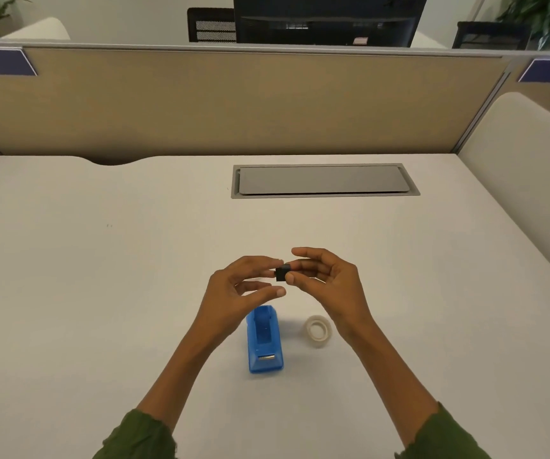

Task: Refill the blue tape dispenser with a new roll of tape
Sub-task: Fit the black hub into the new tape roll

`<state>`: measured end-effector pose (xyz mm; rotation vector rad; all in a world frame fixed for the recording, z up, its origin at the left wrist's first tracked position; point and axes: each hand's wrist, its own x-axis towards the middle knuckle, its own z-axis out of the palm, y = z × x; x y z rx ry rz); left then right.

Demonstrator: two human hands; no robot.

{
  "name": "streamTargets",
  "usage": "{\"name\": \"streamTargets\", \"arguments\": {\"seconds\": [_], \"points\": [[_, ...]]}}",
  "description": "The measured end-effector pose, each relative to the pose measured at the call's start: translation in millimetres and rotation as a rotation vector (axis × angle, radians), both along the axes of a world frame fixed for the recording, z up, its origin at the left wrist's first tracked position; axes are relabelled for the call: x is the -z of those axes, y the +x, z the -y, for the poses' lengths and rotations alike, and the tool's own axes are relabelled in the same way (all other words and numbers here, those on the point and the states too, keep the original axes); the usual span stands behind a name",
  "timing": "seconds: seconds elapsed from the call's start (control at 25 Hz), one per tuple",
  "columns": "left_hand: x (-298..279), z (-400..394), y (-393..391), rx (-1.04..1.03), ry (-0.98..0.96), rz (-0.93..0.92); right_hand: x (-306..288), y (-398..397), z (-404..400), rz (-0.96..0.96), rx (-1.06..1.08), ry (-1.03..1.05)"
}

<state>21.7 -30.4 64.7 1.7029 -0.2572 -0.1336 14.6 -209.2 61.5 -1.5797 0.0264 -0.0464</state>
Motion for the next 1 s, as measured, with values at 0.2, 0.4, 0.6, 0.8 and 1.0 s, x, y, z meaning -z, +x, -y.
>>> {"name": "streamTargets", "arguments": {"seconds": [0.2, 0.4, 0.6, 0.8, 1.0], "points": [[1.5, 1.5, -10.1, -0.059, 0.0, 0.023, -0.9, -6.2, 0.5, -0.028, -0.069, -0.036], [6.8, 1.0, -17.5, -0.113, -0.091, -0.085, 28.6, -13.6, 34.6, -0.155, -0.177, -0.662], [7.7, -2.7, -18.9, -0.149, -0.091, -0.121, 64.2, -20.6, 32.9, -0.184, -0.368, -1.065], [7.5, -4.5, -22.8, -0.169, -0.087, -0.125, 46.5, -21.5, 29.2, -0.246, -0.126, -0.66], [6.0, 4.8, -29.2, -0.139, -0.102, -0.124, -4.3, -24.5, 15.0, -0.314, -0.042, -0.061]]}}
